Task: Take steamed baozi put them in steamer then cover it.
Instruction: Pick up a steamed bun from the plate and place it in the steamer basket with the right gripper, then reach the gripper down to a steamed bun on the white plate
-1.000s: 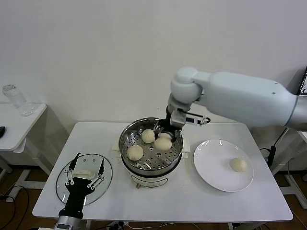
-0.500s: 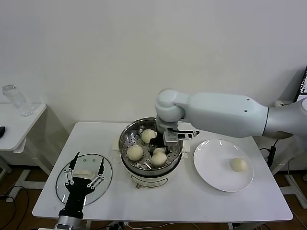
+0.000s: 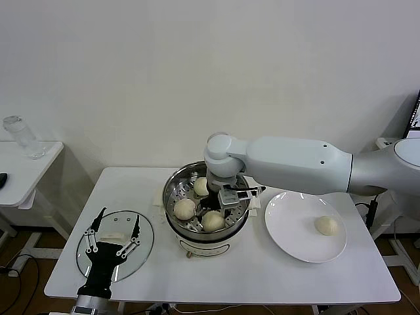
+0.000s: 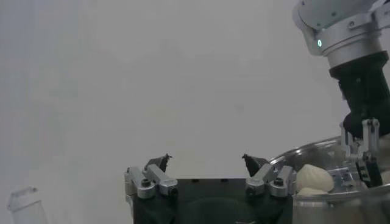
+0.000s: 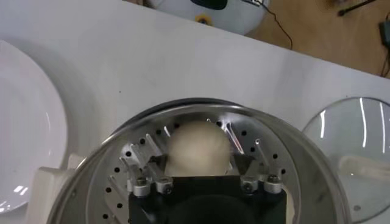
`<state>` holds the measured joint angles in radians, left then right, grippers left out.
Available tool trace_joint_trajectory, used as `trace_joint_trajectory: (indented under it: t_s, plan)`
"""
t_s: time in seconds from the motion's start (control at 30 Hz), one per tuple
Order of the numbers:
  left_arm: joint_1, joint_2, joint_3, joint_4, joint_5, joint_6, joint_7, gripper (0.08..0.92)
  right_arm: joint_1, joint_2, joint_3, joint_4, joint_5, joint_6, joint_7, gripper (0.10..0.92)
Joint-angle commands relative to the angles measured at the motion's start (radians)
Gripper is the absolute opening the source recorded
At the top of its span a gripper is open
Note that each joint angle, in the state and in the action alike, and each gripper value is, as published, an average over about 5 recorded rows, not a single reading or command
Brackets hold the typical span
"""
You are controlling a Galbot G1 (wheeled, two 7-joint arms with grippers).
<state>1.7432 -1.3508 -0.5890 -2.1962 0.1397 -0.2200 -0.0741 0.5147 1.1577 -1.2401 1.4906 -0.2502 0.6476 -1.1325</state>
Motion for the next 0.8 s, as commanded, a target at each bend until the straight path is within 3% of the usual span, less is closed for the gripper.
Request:
trace_joint_trajectory:
  t_s: [0.03,0.23,0.43,0.6,0.8]
  plan:
    - [0.001,0.001,-0.001,0.001,0.0,0.0,0.0,0.823,-0.007,-0.048,0.113,-0.01,0.016,-0.053,-0.01,0.821]
    - [-0.005,0.004,-0.003,0.004,0.0,0.001,0.0,0.823,0.015,-0.204,0.245,-0.106,0.232,-0.266,-0.061,0.823]
    - [-0.008,0.005,-0.002,0.001,0.001,0.003,0.0,0.823,-0.001,-0.38,0.287,-0.364,0.439,-0.528,-0.096,0.823]
    - [-0.009,0.009,-0.003,0.001,0.002,0.004,0.0,0.823,-0.081,-0.495,0.291,-0.536,0.456,-0.583,-0.124,0.823]
    - [-0.016,0.01,0.004,0.003,0.002,0.011,0.0,0.823,-0.24,-0.59,0.324,-0.548,0.407,-0.579,-0.096,0.823]
